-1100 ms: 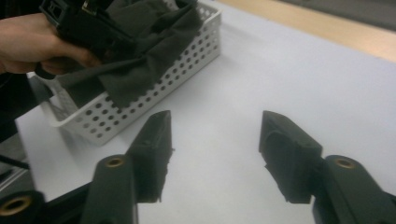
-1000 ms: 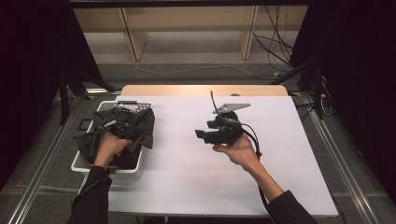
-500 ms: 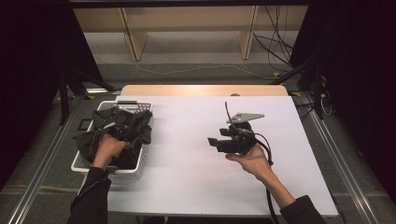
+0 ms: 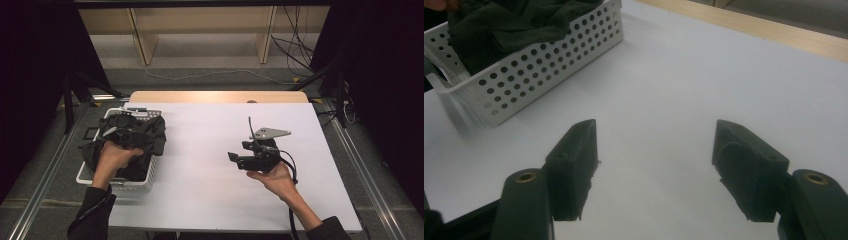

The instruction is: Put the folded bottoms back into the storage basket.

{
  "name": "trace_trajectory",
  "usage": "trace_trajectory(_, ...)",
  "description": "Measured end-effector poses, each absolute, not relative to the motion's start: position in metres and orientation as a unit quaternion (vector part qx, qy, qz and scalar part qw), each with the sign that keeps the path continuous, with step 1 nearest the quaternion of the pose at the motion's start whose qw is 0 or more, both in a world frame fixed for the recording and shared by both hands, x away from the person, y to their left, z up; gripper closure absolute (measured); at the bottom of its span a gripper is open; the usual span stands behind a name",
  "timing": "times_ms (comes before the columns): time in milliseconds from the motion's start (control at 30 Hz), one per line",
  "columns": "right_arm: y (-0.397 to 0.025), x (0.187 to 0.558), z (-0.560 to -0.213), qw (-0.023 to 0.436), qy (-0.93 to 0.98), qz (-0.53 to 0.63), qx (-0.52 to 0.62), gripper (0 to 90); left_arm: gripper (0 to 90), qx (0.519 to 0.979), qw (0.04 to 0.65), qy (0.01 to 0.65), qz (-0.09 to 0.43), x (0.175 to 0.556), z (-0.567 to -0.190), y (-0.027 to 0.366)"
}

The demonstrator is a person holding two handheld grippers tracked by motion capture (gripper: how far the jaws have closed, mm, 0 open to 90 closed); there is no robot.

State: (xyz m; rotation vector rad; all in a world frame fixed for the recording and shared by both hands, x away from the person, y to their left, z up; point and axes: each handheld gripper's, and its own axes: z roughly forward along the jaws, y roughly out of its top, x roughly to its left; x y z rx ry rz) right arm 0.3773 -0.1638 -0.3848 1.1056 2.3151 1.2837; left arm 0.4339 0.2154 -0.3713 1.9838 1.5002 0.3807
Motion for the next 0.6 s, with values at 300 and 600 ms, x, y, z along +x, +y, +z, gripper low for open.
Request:
trace_trajectory(300,-0.174,0.371,-0.394,0.132,0.801,0.438,0.387,35.6,46.5,0.763,0.275,0.566,0.149,0.435,-0.388,0.195)
trace_trajectory(600,-0.177,0.372,-0.397,0.127,0.801,0.434,0.392,36.5,86.8,0.767,0.283,0.557,0.145,0.435,-0.396,0.206)
